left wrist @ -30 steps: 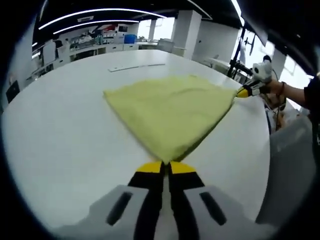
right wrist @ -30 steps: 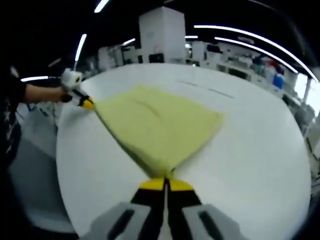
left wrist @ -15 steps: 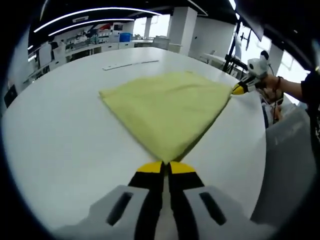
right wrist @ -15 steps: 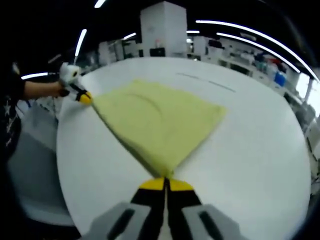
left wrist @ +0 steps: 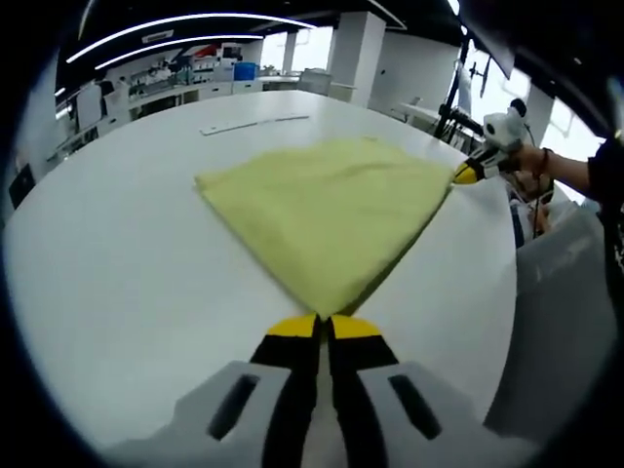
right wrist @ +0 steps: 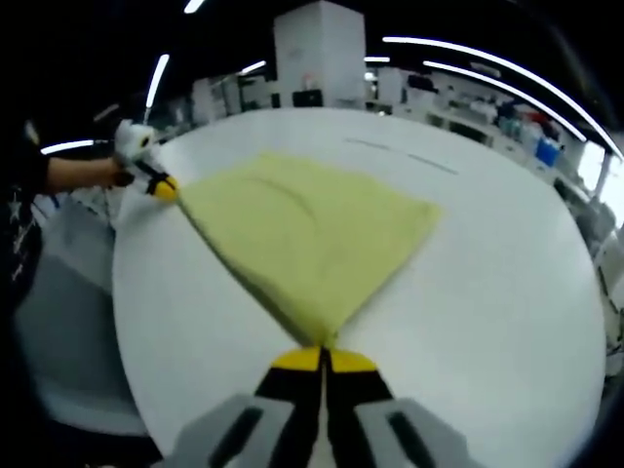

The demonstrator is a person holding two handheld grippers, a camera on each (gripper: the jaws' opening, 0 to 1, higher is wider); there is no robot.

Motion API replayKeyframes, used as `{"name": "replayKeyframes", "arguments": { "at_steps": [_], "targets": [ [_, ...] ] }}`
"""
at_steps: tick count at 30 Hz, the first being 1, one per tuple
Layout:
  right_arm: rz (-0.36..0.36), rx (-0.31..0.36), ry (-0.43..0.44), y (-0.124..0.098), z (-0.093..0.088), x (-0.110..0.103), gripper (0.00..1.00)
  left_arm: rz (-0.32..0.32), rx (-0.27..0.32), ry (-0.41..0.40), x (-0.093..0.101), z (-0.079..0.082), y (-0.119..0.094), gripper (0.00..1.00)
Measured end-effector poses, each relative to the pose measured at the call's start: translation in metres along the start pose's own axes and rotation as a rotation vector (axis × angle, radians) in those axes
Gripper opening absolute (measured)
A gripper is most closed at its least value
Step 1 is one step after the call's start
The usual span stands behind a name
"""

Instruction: Fold the garment on the visible template until the final outline fits inside the template.

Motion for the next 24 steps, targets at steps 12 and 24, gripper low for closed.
{"name": "replayKeyframes", "arguments": {
  "at_steps": [12, 24],
  "targets": [
    [-0.027, 0.014, 0.080, -0.002, 0.002, 0.006, 0.00, -0.009, 0.012, -0.103, 0.001, 0.001, -0.001, 0.02],
    [-0.034, 0.057, 0.110, -0.020, 0.021, 0.003, 0.34, -0.026, 0.079, -0.129, 0.006, 0.011, -0.016, 0.35]
  ]
}}
Point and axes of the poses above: the point that each gripper's makers call its tool centre point, and the gripper's own axes: y roughly forward along the fingers, x roughly to its right, z roughly out of its top, the point moved 1 cm from there along -y, roughly backward along the fingers, and after that the axes turned 15 degrees about -x, right-handed, at the moved point
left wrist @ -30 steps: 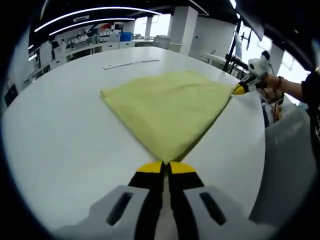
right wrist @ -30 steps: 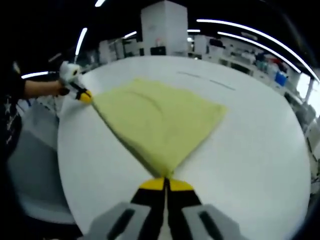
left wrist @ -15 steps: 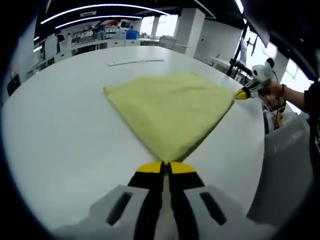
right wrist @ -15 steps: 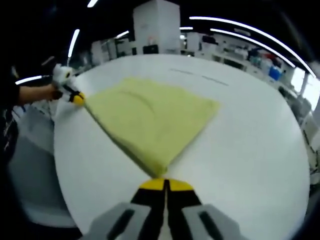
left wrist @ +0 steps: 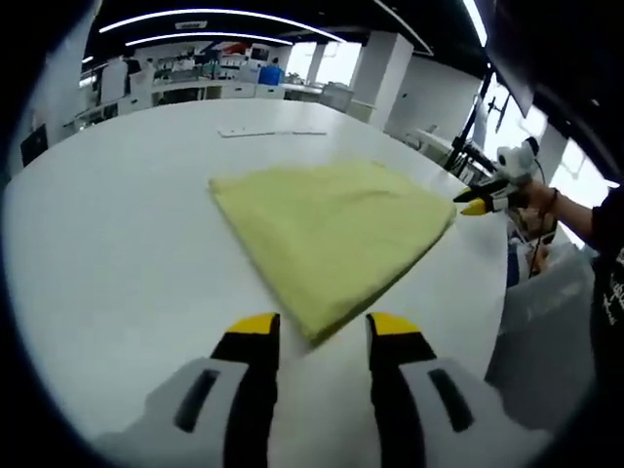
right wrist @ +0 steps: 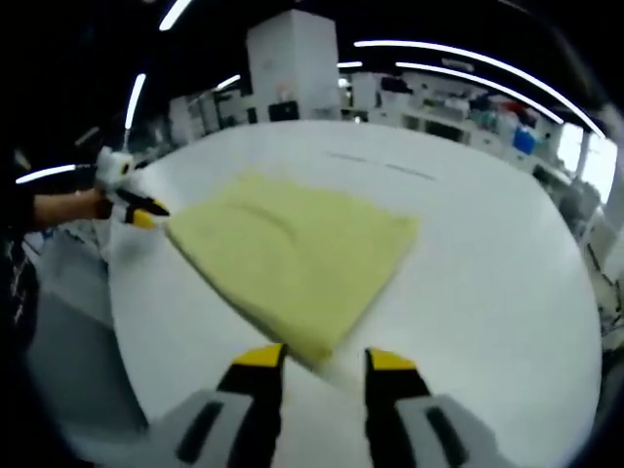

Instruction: Fold the garment on the visible template until the final outline fits inside the template.

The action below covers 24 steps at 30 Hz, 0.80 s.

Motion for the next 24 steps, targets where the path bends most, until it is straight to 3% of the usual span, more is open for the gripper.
{"name": "replayKeyframes", "arguments": {
  "at_steps": [6, 10, 15, 19, 22, 24],
  "targets": [
    [0.025, 0.033, -0.013, -0.013, 0.018, -0.014, 0.51, -0.006, 0.041, 0.013, 0.008, 0.012, -0.009, 0.55],
    [0.036, 0.025, -0.013, -0.019, 0.025, -0.022, 0.73, 0.022, 0.055, 0.051, 0.013, 0.021, -0.018, 0.71],
    [0.063, 0.033, -0.018, -0.030, 0.030, -0.034, 0.83, 0.020, 0.085, 0.054, 0.026, 0.031, -0.029, 0.82],
    [0.070, 0.065, 0.001, -0.042, 0.037, -0.041, 0.99, 0.025, 0.107, 0.049, 0.031, 0.034, -0.038, 0.91],
    [0.079, 0.074, 0.006, -0.050, 0.039, -0.047, 0.99, 0.031, 0.110, 0.052, 0.037, 0.035, -0.046, 0.99],
    [0.081, 0.079, 0.009, -0.054, 0.039, -0.050, 0.99, 0.031, 0.111, 0.056, 0.040, 0.035, -0.051, 0.99]
  ]
}}
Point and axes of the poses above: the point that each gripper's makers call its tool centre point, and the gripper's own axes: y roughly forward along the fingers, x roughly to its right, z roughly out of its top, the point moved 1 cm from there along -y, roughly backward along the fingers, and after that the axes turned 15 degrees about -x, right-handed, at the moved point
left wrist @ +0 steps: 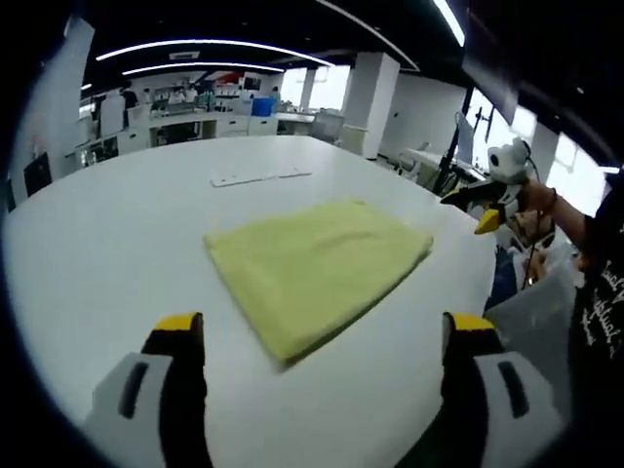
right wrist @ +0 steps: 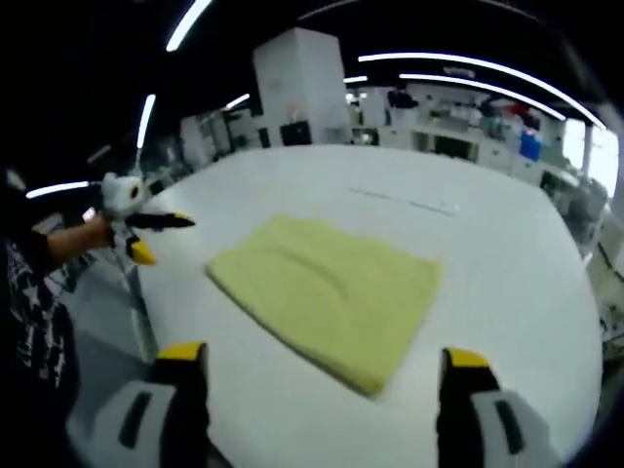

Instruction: Fold the garment on the visible template until the final outline fits inside the template.

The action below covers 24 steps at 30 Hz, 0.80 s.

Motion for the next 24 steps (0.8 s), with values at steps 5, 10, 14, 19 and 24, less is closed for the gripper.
{"name": "replayKeyframes", "arguments": {
  "at_steps": [5, 10, 14, 19, 24],
  "targets": [
    [-0.004, 0.014, 0.003, -0.010, -0.003, -0.007, 0.99, 0.029, 0.000, 0.029, 0.007, 0.002, -0.013, 0.99],
    [-0.010, 0.021, 0.019, -0.016, -0.008, -0.013, 0.99, 0.066, -0.011, 0.057, 0.008, -0.002, -0.019, 0.99],
    [-0.031, 0.066, 0.025, -0.024, -0.008, -0.015, 0.99, 0.096, -0.002, 0.063, 0.008, -0.008, -0.025, 0.99],
    [-0.029, 0.092, 0.036, -0.029, -0.010, -0.017, 0.99, 0.110, -0.005, 0.020, 0.006, -0.018, -0.029, 0.99],
    [-0.035, 0.113, 0.044, -0.036, -0.012, -0.019, 0.99, 0.125, -0.036, 0.033, 0.002, -0.032, -0.033, 0.99]
  ]
}}
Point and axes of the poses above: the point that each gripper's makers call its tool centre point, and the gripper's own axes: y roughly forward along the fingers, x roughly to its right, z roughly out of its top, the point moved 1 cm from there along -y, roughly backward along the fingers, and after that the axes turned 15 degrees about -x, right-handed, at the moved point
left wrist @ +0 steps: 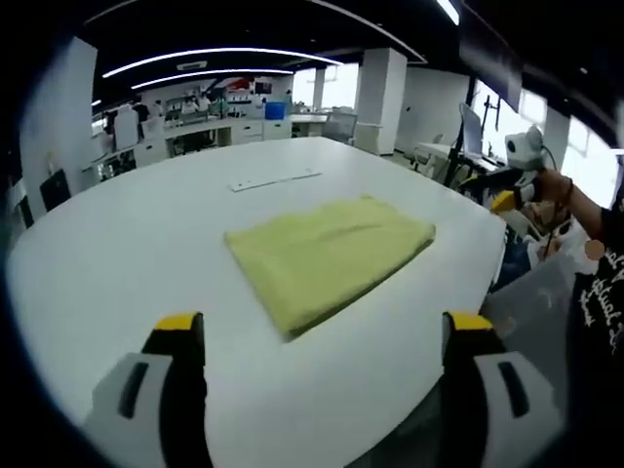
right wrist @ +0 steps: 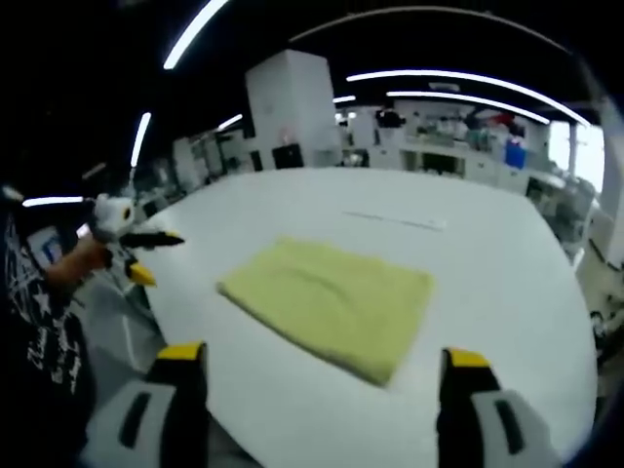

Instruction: Fold the garment on the visible template until the final outline fits inside the template.

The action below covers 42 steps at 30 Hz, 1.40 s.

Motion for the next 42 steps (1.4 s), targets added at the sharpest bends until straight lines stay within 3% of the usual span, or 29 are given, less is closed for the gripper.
{"name": "replayKeyframes", "arguments": {
  "at_steps": [10, 18, 32, 42],
  "targets": [
    [0.000, -0.015, -0.049, 0.001, -0.011, -0.013, 0.99, 0.007, -0.009, -0.011, 0.008, -0.010, -0.006, 0.96],
    [-0.002, -0.026, -0.036, -0.002, -0.020, -0.014, 0.99, 0.022, 0.041, -0.061, 0.005, -0.004, -0.012, 0.97],
    [-0.033, -0.022, -0.023, -0.011, -0.022, -0.015, 0.97, 0.011, 0.017, -0.041, 0.011, -0.006, -0.011, 0.98],
    [-0.039, -0.018, -0.031, -0.012, -0.018, -0.018, 0.99, -0.004, 0.031, -0.038, 0.010, -0.002, -0.013, 0.98]
  ]
}}
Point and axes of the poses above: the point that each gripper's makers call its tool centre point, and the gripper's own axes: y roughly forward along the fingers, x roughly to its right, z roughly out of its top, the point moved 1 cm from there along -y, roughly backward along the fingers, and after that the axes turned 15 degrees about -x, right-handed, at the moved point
